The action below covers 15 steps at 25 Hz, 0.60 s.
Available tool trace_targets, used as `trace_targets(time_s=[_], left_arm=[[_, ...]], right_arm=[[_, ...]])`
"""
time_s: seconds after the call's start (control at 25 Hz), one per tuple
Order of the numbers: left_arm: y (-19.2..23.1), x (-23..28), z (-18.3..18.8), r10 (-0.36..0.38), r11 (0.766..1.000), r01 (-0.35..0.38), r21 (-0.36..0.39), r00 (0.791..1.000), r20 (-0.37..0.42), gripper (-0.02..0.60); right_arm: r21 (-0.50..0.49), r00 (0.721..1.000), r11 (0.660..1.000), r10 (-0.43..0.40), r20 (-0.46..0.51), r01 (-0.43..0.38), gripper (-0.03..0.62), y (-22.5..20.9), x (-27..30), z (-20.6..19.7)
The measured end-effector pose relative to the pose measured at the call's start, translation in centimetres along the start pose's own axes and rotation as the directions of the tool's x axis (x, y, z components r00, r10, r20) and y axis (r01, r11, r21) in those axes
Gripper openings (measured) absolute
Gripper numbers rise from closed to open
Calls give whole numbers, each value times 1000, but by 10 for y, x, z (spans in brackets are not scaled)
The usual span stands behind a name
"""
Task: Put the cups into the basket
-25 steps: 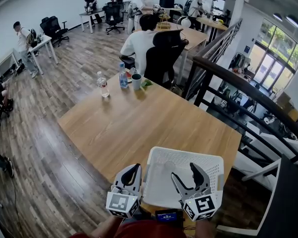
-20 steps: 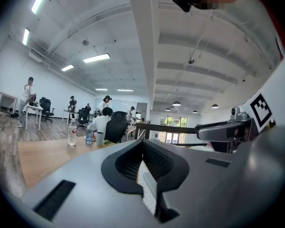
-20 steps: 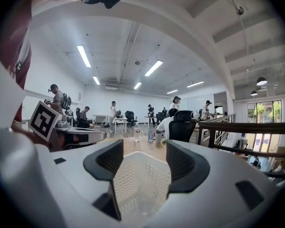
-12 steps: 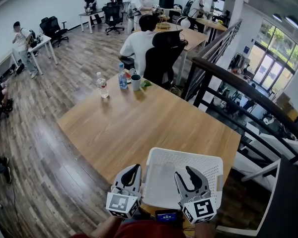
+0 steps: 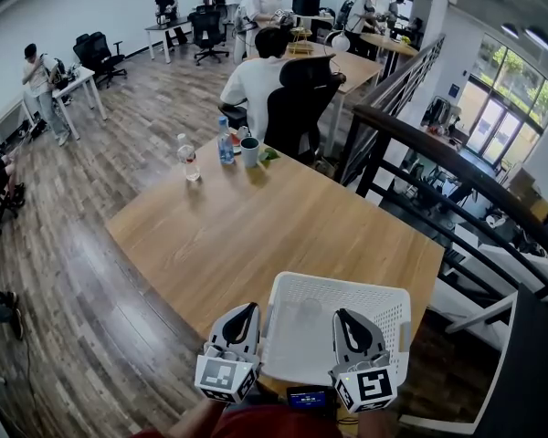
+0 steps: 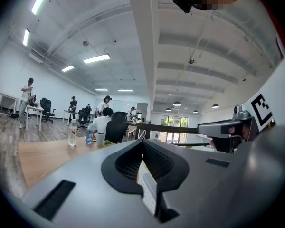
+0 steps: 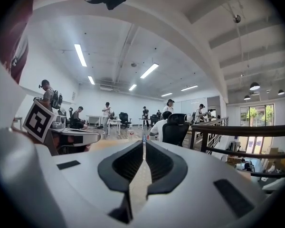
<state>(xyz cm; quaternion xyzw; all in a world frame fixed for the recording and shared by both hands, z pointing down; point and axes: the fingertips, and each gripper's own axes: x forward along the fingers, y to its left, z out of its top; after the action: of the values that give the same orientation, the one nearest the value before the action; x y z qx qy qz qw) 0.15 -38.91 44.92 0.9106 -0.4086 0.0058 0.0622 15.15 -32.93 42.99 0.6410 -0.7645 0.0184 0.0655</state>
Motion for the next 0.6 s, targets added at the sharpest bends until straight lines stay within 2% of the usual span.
trace_targets(time_s=[0.6], left_arm=[[4, 0, 9, 19, 1000, -19, 20, 1000, 10, 8]], right_arm=[[-7, 999, 999, -33, 13, 34, 11, -9, -3, 2]])
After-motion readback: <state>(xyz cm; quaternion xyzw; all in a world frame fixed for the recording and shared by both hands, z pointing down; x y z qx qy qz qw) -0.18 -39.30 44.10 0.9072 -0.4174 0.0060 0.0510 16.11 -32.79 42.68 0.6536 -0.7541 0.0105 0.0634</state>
